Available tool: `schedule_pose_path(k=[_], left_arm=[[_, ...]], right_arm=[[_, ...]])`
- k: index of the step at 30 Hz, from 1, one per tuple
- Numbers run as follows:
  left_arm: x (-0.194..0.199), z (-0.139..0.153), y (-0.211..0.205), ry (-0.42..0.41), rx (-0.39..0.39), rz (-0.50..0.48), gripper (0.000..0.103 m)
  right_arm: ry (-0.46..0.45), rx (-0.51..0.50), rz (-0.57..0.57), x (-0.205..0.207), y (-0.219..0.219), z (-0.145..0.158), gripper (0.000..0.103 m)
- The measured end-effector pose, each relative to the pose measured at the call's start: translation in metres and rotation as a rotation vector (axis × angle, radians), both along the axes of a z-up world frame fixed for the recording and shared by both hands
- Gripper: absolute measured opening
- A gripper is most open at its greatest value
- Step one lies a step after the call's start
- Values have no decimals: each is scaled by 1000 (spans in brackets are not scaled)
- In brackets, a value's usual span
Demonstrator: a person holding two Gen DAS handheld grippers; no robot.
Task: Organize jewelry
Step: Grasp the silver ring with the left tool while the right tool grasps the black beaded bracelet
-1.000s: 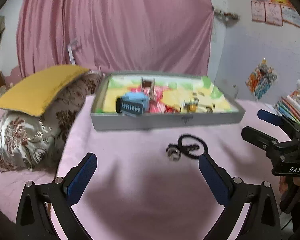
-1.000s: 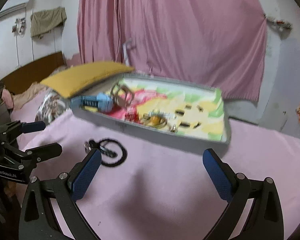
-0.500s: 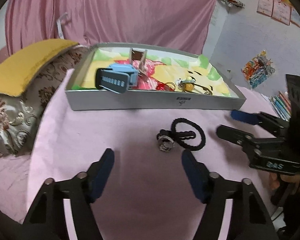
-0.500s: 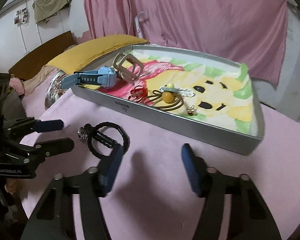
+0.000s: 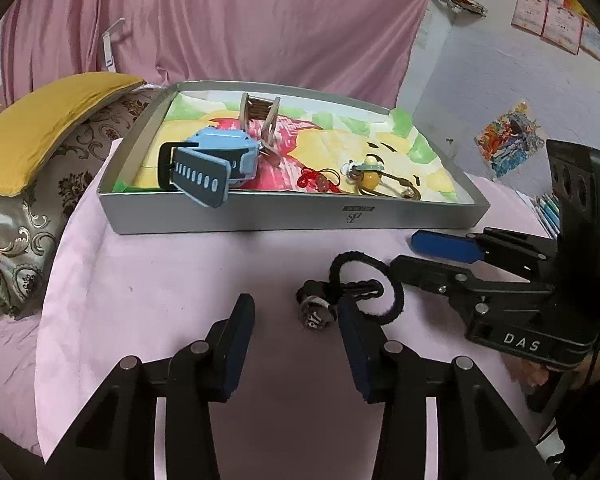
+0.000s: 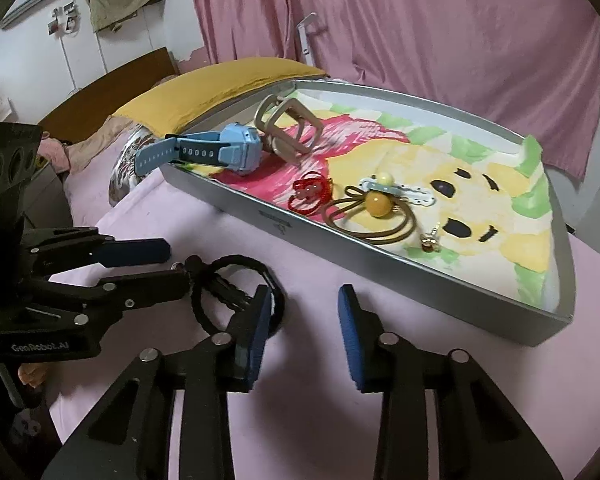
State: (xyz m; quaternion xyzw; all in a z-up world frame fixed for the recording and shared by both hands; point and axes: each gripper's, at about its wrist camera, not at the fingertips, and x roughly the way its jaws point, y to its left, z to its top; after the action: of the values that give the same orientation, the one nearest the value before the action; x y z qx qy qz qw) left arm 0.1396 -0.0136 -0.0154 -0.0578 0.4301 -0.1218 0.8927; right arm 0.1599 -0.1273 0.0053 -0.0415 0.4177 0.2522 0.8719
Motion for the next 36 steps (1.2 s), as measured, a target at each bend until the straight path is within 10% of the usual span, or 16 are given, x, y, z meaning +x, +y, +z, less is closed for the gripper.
schedule_pose_path(k=[12, 36], left_arm=[[1, -2, -5, 6, 14, -30, 18], [0, -3, -1, 1, -18, -43, 18]], right_arm=[[-10, -77, 24, 1, 12, -2, 24], [-23, -99, 38, -5, 6, -1, 5]])
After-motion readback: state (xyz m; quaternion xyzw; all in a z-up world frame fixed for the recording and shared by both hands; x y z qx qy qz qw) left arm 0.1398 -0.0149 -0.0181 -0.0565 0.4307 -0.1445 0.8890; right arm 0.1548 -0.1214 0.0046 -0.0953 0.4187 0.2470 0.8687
